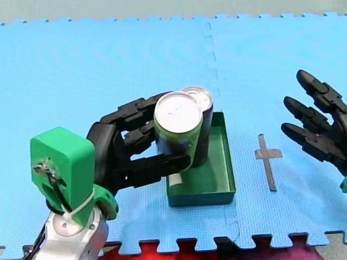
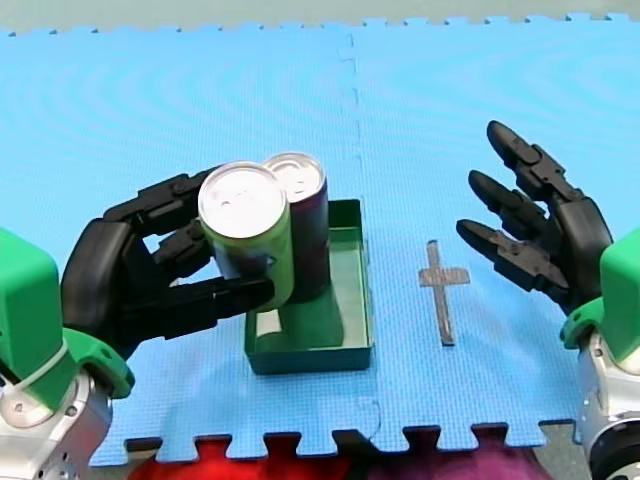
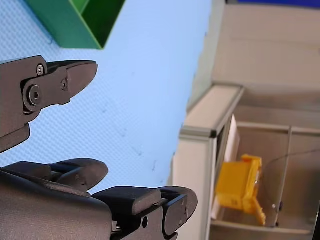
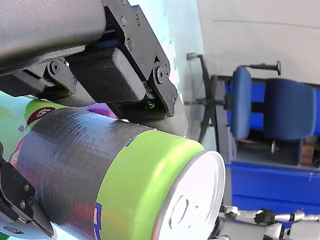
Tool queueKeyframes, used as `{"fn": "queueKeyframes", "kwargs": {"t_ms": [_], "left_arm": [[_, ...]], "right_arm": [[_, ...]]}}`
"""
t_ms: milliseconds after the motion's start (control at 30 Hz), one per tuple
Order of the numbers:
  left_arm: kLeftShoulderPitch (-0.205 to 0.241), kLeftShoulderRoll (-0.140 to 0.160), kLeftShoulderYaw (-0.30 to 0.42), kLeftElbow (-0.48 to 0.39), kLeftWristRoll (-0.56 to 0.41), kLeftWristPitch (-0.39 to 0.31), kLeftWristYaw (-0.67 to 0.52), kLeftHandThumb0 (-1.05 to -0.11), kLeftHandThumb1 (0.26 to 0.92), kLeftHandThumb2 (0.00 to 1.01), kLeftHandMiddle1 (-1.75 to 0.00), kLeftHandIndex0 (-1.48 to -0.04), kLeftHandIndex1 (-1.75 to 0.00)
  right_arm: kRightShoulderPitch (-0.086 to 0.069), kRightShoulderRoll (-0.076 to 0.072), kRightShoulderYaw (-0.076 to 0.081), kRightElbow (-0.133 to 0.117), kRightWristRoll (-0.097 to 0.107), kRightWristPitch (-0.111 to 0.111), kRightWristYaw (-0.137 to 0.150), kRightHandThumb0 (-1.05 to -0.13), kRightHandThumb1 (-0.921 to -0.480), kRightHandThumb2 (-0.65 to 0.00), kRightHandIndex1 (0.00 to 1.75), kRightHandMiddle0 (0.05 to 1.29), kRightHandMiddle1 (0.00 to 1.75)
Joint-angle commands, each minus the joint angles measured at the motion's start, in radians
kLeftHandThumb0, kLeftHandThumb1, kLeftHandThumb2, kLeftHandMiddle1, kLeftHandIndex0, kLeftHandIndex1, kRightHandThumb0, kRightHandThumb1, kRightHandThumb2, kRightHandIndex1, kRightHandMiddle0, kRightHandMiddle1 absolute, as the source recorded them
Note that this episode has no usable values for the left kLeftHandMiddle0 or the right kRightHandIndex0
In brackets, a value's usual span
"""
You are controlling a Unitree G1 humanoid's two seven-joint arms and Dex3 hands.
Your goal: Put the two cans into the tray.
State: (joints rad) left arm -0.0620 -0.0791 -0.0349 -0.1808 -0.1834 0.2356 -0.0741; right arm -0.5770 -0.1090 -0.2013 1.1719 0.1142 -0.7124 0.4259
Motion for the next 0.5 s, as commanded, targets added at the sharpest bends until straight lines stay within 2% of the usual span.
{"fn": "queueKeyframes", "kwargs": {"t_ms": [0,467], "left_arm": [[-0.009,0.001,0.003,-0.007,-0.006,-0.004,-0.002,-0.387,0.755,0.0,0.0,-1.28,0.0],[-0.013,-0.004,-0.002,-0.008,-0.003,-0.006,-0.005,-0.386,0.754,0.0,0.0,-1.28,0.0]], "right_arm": [[0.005,-0.007,0.001,-0.008,0.0,0.003,-0.006,-1.048,-0.921,-0.091,0.0,0.27,0.0],[0.009,-0.007,0.009,-0.023,0.0,0.014,-0.01,-1.048,-0.921,-0.101,0.0,0.26,0.0]]}}
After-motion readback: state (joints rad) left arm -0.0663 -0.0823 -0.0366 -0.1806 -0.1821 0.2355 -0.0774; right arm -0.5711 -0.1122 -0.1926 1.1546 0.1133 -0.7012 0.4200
